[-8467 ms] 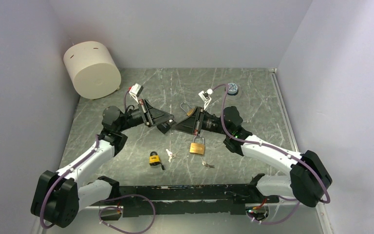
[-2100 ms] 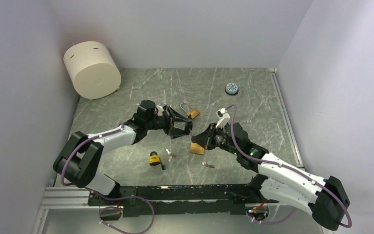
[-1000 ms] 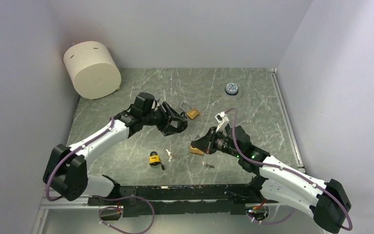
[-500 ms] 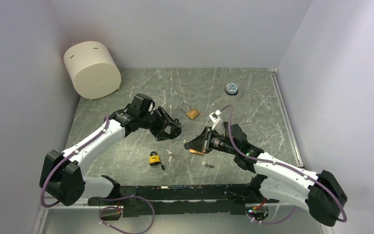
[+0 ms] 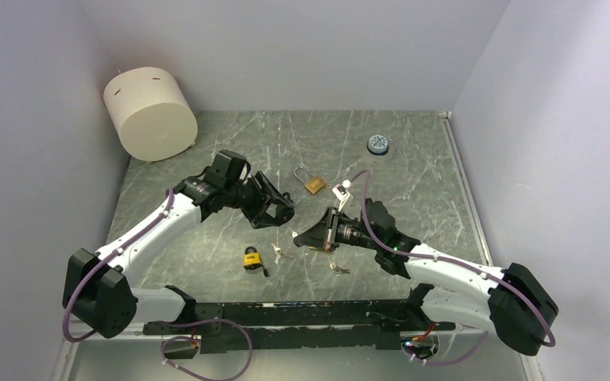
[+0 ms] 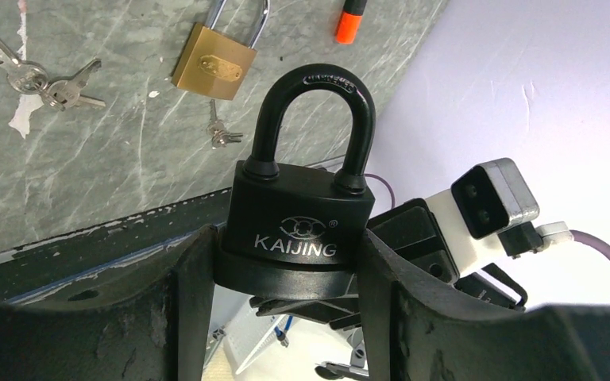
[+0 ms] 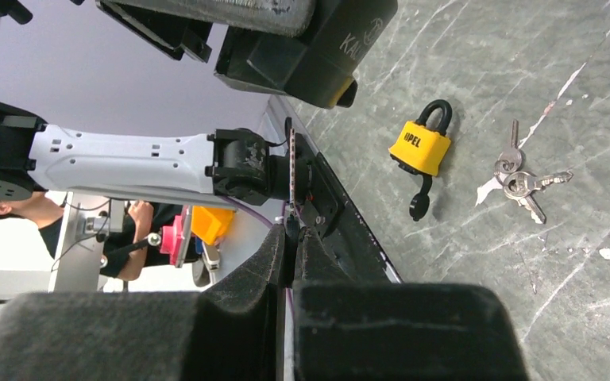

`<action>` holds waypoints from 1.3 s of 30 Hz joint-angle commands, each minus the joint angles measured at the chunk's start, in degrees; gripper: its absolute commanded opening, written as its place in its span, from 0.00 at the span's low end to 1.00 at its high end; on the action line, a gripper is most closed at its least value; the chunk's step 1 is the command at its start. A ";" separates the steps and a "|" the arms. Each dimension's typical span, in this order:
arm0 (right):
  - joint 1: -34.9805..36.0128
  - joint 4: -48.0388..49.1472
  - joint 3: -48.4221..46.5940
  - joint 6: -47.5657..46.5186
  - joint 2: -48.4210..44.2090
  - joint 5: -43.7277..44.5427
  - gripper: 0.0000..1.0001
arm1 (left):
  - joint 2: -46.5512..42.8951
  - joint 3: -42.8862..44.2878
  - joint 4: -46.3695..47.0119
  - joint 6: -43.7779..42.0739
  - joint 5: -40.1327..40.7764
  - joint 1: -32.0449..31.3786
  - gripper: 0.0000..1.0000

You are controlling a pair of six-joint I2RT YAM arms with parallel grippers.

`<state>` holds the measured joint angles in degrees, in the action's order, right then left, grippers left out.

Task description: Unlock with the key

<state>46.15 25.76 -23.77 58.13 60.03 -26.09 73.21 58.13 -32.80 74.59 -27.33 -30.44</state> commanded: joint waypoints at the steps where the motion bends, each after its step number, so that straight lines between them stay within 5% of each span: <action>1: 0.41 1.61 -3.36 0.67 0.84 1.54 0.00 | -3.36 1.77 0.73 -0.29 -1.80 0.25 0.13; 22: 0.96 0.96 -3.96 0.82 0.35 2.42 0.00 | -5.30 0.35 -0.03 -0.91 0.61 0.37 0.13; 29: 0.96 -8.71 -2.34 -3.48 -1.98 10.11 0.00 | -6.90 1.07 -6.58 -12.77 15.93 0.31 0.13; 39: 0.94 -9.81 -0.25 -3.91 -0.70 12.08 0.00 | 0.76 -5.24 0.36 -23.89 29.40 -0.26 0.12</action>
<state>46.83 15.42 -24.36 55.35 59.16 -15.70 70.72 53.36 -39.51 56.51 -3.97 -30.35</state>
